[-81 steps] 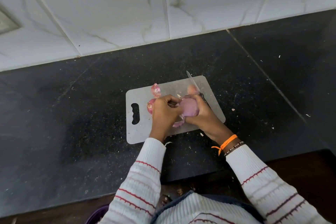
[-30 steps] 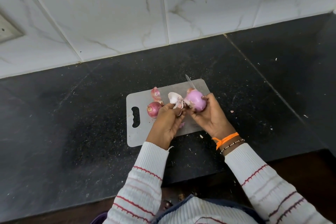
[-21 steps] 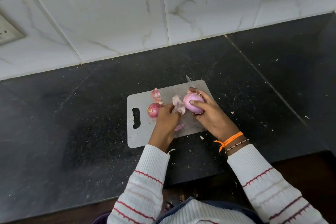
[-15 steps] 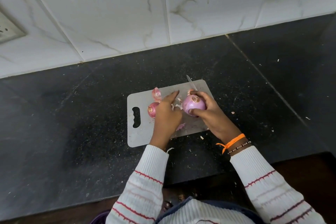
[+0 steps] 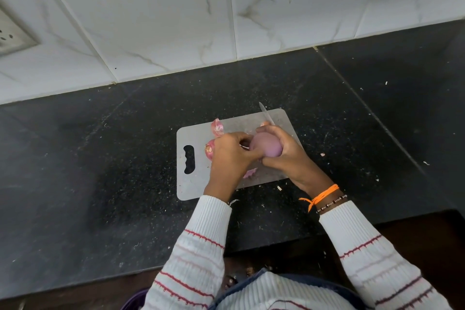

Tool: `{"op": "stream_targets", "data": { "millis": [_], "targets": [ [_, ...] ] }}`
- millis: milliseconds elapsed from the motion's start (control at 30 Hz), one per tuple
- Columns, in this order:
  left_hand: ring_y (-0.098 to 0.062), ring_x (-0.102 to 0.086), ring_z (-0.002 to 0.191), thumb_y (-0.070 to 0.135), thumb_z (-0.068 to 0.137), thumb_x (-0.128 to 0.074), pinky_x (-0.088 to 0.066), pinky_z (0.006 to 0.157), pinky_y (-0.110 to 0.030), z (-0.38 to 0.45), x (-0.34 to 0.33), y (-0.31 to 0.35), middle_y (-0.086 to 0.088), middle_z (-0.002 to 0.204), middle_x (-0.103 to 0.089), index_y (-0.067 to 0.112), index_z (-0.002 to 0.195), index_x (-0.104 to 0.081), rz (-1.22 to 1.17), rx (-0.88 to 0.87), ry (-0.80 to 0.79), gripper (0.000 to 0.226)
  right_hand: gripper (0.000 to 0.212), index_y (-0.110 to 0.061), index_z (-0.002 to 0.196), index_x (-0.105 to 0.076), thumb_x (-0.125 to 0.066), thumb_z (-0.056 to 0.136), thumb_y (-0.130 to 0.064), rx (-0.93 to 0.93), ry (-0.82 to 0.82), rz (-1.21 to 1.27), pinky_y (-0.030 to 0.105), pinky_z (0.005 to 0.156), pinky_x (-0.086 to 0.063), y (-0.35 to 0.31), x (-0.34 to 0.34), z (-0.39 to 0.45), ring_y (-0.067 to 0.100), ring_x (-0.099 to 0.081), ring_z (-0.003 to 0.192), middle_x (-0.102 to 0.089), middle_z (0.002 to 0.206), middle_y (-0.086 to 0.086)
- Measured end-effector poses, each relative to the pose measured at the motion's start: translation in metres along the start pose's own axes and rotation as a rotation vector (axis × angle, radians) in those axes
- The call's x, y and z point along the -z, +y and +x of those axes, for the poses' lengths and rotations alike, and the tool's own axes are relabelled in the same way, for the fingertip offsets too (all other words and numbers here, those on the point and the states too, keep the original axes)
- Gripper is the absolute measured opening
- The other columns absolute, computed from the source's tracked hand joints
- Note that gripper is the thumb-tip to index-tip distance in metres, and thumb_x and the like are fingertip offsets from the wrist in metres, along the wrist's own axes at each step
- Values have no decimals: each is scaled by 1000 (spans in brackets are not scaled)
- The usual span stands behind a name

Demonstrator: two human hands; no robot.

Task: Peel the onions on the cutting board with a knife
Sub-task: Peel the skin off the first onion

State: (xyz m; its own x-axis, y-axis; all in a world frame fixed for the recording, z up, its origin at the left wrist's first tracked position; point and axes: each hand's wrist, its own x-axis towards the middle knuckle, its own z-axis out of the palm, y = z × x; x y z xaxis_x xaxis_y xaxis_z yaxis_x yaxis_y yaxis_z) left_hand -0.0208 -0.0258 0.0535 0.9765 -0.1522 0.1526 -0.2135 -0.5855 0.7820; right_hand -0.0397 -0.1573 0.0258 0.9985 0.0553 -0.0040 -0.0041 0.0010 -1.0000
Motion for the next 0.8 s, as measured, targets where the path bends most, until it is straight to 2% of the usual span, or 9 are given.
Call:
{"op": "stream_targets", "data": {
  "millis": [100, 200, 233, 300, 400, 533, 633, 733, 800],
  "targets": [
    [-10, -64, 71, 4, 72, -68, -49, 63, -10, 1, -2, -4, -8, 86, -73, 4, 93, -73, -22, 19, 38, 22, 56, -20, 113, -52, -62, 72, 17, 1, -9, 11, 17, 79, -52, 1, -2, -1, -1, -61, 97, -53, 115, -4],
    [-6, -64, 72, 0, 73, -65, -49, 66, -5, 1, -1, -9, -7, 90, -73, 5, 95, -73, -106, 64, 49, 23, 57, -23, 112, -52, -63, 72, 16, 5, 7, 21, 17, 80, -51, 4, -3, -1, 2, -60, 100, -53, 115, -4],
    [-6, -65, 76, 0, 76, -64, -51, 72, -9, 1, -1, -10, -6, 93, -73, 6, 97, -73, -147, 86, 45, 24, 58, -24, 112, -51, -63, 72, 16, 9, 23, 17, 17, 82, -50, 5, -3, 0, 2, -59, 101, -53, 115, -6],
    [-12, -68, 87, 1, 82, -61, -55, 84, -28, 1, -1, -15, -6, 98, -73, 7, 100, -72, -315, 158, 26, 22, 59, -24, 114, -50, -63, 72, 15, 15, 60, 14, 18, 85, -50, 5, -3, 1, 3, -59, 102, -53, 115, -7],
    [-20, -69, 88, 9, 83, -66, -56, 84, -44, -3, -2, -15, -5, 93, -73, 13, 92, -73, -501, 228, 63, 12, 59, -23, 118, -50, -63, 73, 13, 10, 103, 42, 21, 84, -52, 4, -2, 1, 6, -59, 102, -53, 116, -5],
    [-17, -66, 76, 18, 72, -79, -56, 78, -40, -5, -7, -12, 0, 79, -68, 13, 80, -67, -392, 225, 106, 15, 58, -21, 119, -49, -62, 74, 13, 22, 92, 67, 17, 80, -51, 4, -6, 1, 9, -58, 102, -52, 118, -1],
    [-22, -63, 67, 9, 73, -76, -56, 77, -45, -3, -6, -16, -5, 66, -66, 13, 65, -65, -457, 231, 97, 14, 58, -21, 118, -50, -64, 73, 13, 26, 106, 59, 17, 81, -51, 4, -6, 2, 9, -58, 104, -51, 121, 0],
    [-15, -53, 59, -3, 68, -68, -50, 66, -38, -3, -5, -21, 1, 55, -58, 14, 56, -61, -516, 256, 98, 21, 57, -24, 115, -51, -64, 73, 14, 10, 108, 99, 22, 87, -52, 7, -4, 2, 11, -57, 106, -51, 123, 2],
    [-15, -53, 60, -3, 67, -65, -50, 67, -38, -4, -4, -22, -2, 57, -57, 13, 57, -60, -576, 279, 102, 19, 56, -26, 112, -52, -62, 74, 14, -15, 107, 151, 26, 92, -51, 9, -5, 2, 13, -57, 109, -51, 125, 3]
  ]
}}
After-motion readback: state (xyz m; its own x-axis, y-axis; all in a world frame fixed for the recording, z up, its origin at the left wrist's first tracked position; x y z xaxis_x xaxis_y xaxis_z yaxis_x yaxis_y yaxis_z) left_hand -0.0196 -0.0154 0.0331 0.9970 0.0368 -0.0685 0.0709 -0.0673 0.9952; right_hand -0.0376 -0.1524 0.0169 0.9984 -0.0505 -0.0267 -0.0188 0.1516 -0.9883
